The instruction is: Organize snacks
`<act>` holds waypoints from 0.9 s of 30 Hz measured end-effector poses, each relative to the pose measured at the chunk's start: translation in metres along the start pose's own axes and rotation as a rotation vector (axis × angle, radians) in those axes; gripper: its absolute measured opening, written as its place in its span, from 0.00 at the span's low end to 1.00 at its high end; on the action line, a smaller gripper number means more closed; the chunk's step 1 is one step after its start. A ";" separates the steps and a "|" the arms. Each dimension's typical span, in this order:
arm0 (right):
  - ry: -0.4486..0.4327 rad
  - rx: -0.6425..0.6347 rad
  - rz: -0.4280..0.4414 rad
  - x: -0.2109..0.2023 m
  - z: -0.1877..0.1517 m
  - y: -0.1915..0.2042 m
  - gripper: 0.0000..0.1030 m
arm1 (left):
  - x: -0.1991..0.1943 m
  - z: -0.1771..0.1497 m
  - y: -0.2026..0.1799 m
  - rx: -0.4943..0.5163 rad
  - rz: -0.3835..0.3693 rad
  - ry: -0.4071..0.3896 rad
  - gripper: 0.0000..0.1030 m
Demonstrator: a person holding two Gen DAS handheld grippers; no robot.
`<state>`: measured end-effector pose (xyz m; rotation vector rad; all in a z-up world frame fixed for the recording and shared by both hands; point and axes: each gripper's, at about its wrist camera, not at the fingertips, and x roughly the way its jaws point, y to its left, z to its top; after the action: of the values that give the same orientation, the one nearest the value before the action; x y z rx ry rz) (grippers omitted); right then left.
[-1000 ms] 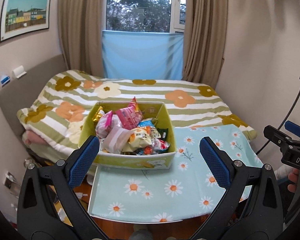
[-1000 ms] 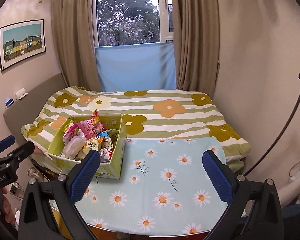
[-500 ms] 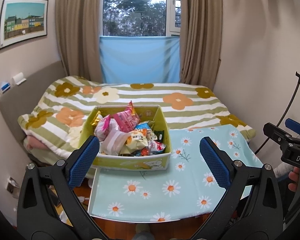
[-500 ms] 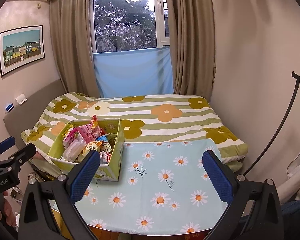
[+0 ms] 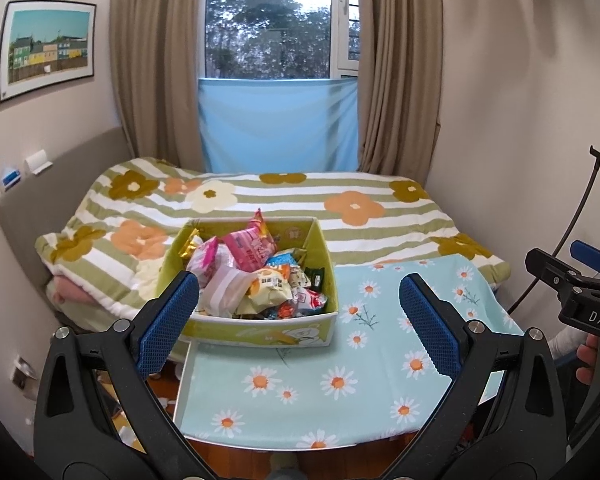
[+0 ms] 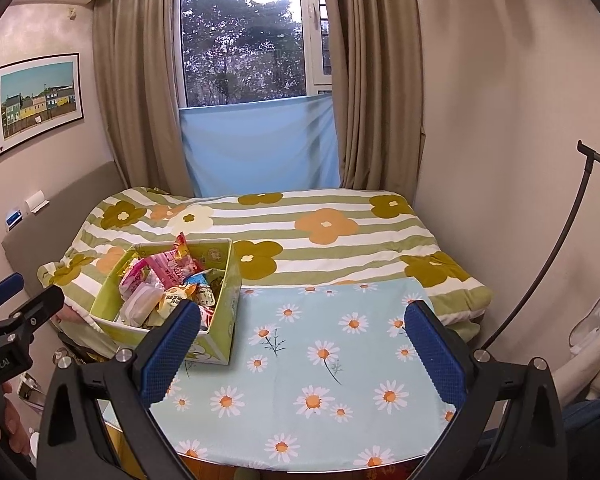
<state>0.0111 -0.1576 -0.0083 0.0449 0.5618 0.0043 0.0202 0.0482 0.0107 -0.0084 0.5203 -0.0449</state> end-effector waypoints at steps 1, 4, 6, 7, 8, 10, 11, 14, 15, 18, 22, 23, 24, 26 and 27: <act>0.000 0.001 -0.003 0.000 0.000 0.000 0.99 | 0.000 0.000 0.000 0.001 0.000 0.000 0.97; 0.000 0.004 -0.008 -0.001 0.000 -0.002 0.99 | 0.001 0.000 -0.001 0.005 -0.001 -0.001 0.97; 0.002 0.005 -0.010 0.000 0.000 -0.004 0.99 | 0.001 0.001 -0.001 0.005 -0.003 -0.001 0.97; 0.002 0.006 -0.010 0.000 0.000 -0.004 0.99 | 0.001 0.001 -0.002 0.006 -0.005 0.000 0.97; 0.002 0.006 -0.011 0.000 0.000 -0.005 0.99 | 0.002 0.001 -0.002 0.006 -0.007 0.001 0.97; 0.002 0.006 -0.014 0.000 0.000 -0.005 0.99 | 0.003 0.001 -0.002 0.007 -0.010 0.003 0.97; 0.002 0.007 -0.016 0.001 0.000 -0.005 0.99 | 0.003 0.000 -0.002 0.007 -0.011 0.003 0.97; 0.003 0.008 -0.018 0.000 0.000 -0.006 0.99 | 0.003 0.000 -0.003 0.008 -0.009 0.006 0.97; 0.002 0.008 -0.018 0.000 0.000 -0.006 0.99 | 0.004 0.000 -0.003 0.010 -0.007 0.006 0.97; 0.004 0.009 -0.022 0.000 0.000 -0.007 0.99 | 0.005 0.000 -0.004 0.014 0.008 0.005 0.97; 0.005 0.020 -0.029 0.000 0.000 -0.008 0.99 | 0.005 0.000 -0.006 0.025 0.036 -0.002 1.00; 0.005 0.019 -0.028 0.000 0.000 -0.009 0.99 | 0.005 0.000 -0.006 0.030 0.055 -0.005 1.00; 0.005 0.019 -0.029 0.000 0.000 -0.009 0.99 | 0.006 0.001 -0.007 0.034 0.072 -0.005 1.00; 0.007 0.019 -0.032 0.000 0.000 -0.009 0.99 | 0.006 -0.001 -0.006 0.037 0.085 -0.011 1.00; 0.008 0.021 -0.033 0.001 0.000 -0.010 0.99 | 0.006 -0.001 -0.005 0.032 0.079 -0.013 1.00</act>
<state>0.0113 -0.1676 -0.0094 0.0559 0.5709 -0.0339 0.0243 0.0426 0.0068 0.0425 0.5063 0.0237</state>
